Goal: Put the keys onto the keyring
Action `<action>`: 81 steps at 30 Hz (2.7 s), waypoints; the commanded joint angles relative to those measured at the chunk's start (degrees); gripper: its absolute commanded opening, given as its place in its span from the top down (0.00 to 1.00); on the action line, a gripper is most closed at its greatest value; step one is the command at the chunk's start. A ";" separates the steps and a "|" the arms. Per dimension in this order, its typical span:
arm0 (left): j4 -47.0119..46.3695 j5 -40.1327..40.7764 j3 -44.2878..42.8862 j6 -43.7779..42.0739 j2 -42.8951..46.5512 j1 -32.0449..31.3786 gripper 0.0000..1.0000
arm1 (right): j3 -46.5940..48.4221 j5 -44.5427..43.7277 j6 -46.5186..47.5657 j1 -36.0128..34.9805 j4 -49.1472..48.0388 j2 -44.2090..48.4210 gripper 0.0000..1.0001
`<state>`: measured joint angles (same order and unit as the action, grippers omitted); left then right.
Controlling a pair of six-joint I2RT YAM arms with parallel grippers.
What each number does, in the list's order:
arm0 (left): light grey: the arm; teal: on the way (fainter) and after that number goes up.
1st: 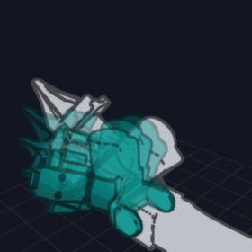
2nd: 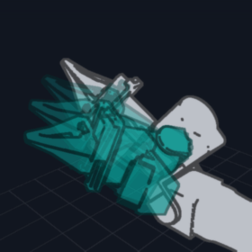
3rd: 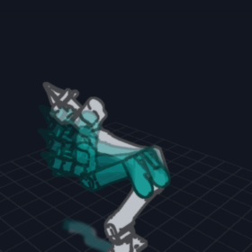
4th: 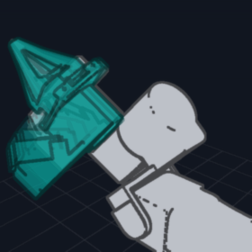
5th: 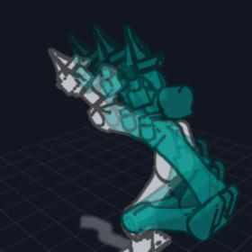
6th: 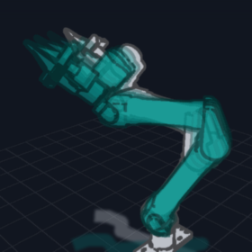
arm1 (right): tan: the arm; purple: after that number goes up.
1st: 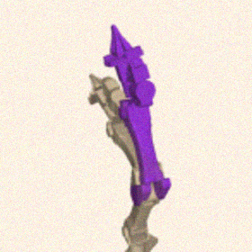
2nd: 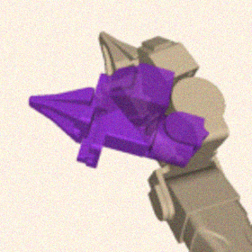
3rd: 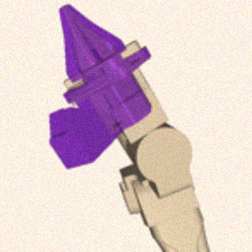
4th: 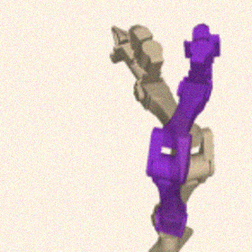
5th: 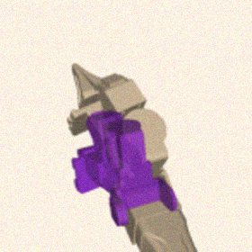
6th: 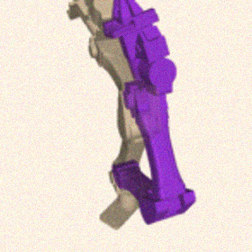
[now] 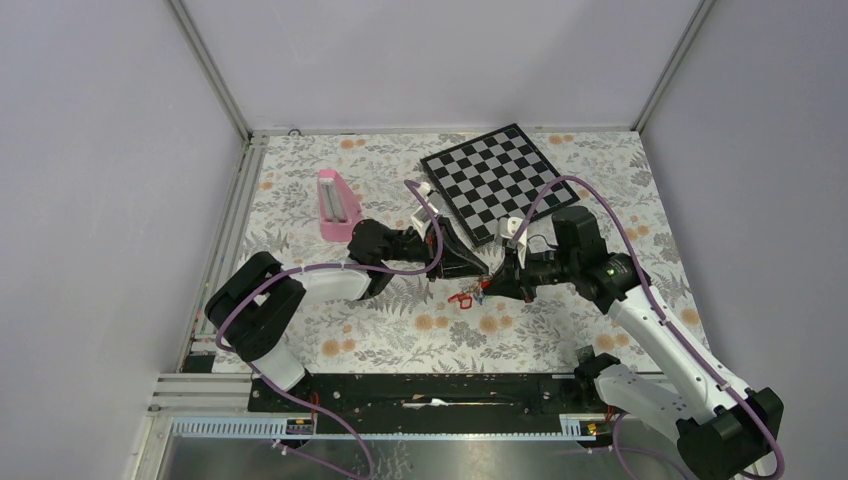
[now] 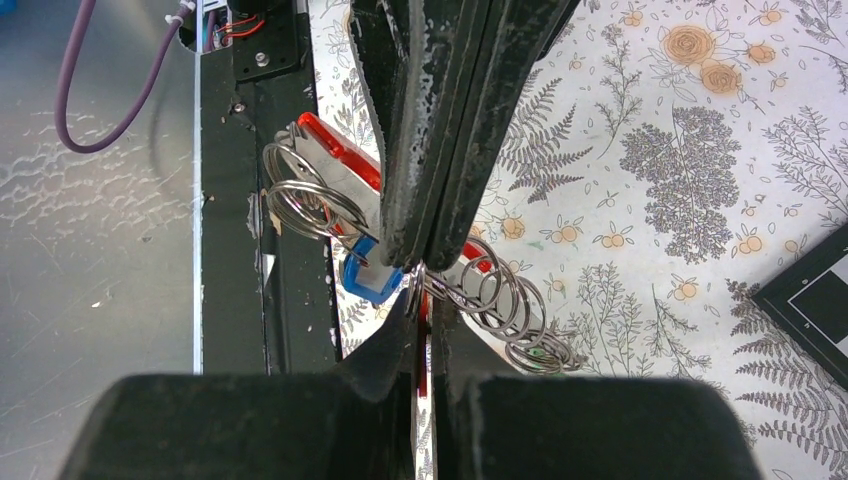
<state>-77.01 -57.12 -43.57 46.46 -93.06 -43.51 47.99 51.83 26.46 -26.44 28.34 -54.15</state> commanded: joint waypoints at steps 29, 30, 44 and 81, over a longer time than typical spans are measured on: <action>-2.70 -0.48 1.00 -4.97 2.31 1.26 1.00 | 2.79 -3.50 1.44 2.52 4.68 4.64 1.00; -2.36 -0.61 1.03 -5.35 2.39 1.29 1.00 | 3.12 -4.10 1.44 2.49 4.89 4.72 1.00; 1.43 -1.75 0.91 -7.89 2.03 1.19 1.00 | 7.13 -6.45 2.09 2.61 7.21 4.00 1.00; 29.72 5.86 -2.12 -29.16 5.96 7.66 0.41 | 12.75 -13.54 8.61 0.68 13.46 -3.45 1.00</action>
<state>-51.11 -57.04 -44.12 21.12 -91.24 -38.04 57.34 34.76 37.47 -24.43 46.00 -56.10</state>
